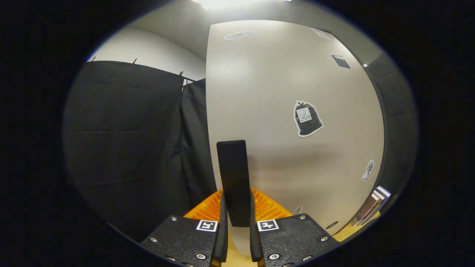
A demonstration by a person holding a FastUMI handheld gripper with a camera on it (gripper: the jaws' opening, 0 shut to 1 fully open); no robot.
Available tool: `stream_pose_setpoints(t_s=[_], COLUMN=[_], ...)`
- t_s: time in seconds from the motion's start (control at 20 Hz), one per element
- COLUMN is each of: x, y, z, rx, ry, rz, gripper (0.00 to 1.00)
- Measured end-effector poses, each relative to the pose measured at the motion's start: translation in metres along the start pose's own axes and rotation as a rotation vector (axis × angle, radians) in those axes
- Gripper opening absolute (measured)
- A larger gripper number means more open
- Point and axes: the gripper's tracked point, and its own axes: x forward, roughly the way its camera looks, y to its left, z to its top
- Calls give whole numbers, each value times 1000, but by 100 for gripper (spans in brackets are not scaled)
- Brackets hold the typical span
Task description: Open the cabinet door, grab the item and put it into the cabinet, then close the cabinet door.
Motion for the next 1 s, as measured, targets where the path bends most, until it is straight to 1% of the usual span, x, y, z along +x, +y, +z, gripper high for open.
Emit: stream_pose_setpoints(t_s=[0.35, 0.45, 0.55, 1.0], x=[-43, -57, -72, -128], y=[-2, -6, -9, -35], z=[4, 7, 11, 16], rx=[-22, -14, -18, -24], ry=[38, 46, 51, 41], rz=[10, 16, 19, 38], gripper=[24, 22, 22, 22])
